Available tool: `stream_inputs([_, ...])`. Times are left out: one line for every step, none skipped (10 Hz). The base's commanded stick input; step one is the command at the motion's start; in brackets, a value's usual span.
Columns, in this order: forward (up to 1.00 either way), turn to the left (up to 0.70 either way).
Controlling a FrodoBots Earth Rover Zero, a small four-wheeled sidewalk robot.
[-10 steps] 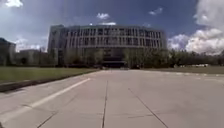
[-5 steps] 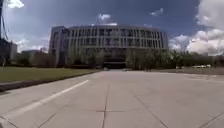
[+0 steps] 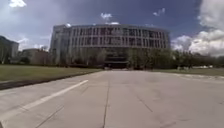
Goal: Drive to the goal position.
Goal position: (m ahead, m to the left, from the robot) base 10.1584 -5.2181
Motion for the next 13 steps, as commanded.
stream_inputs([1.0, 0.0])
stream_inputs([1.0, 0.11])
stream_inputs([1.0, 0.28])
stream_inputs([1.0, 0.39])
stream_inputs([1.0, 0.07])
stream_inputs([1.0, 0.0])
stream_inputs([1.0, 0.0])
stream_inputs([1.0, 0.0])
stream_inputs([1.0, 0.0])
stream_inputs([1.0, 0.0])
stream_inputs([1.0, 0.0])
stream_inputs([1.0, 0.0])
stream_inputs([1.0, 0.0])
